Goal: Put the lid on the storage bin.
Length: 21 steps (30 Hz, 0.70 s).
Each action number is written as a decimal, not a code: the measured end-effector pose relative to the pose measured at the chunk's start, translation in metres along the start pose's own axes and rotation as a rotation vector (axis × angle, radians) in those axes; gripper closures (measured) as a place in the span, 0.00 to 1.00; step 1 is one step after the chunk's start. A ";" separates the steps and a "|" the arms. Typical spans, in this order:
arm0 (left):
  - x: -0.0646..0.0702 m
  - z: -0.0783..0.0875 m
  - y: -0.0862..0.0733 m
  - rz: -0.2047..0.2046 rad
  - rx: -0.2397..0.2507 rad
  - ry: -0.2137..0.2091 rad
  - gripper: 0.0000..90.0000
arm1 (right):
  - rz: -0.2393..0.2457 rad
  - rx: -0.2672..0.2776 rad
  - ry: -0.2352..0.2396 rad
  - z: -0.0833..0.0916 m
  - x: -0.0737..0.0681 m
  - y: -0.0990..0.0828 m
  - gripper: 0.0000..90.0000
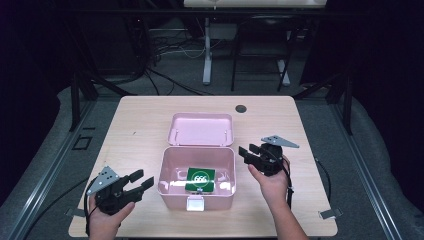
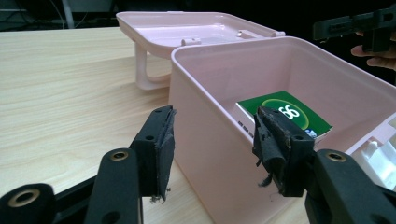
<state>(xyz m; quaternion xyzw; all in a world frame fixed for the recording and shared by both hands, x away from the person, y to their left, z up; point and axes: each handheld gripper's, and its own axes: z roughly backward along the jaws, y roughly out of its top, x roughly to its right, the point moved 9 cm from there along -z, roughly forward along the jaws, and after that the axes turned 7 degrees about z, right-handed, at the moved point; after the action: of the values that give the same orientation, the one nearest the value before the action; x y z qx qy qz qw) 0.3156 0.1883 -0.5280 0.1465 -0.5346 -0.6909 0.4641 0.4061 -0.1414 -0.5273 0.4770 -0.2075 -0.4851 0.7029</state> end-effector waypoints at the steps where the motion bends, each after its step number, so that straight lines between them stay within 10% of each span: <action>1: -0.001 0.000 0.000 -0.001 -0.004 0.002 0.54 | -0.002 -0.001 0.001 0.000 0.000 0.000 0.59; 21: -0.001 -0.001 0.000 -0.008 -0.034 0.002 0.58 | -0.037 -0.035 0.029 -0.004 0.002 0.009 0.59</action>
<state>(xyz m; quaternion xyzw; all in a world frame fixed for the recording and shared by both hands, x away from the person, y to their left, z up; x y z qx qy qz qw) 0.3161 0.1884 -0.5288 0.1414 -0.5215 -0.7018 0.4642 0.4144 -0.1407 -0.5216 0.4752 -0.1797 -0.4948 0.7050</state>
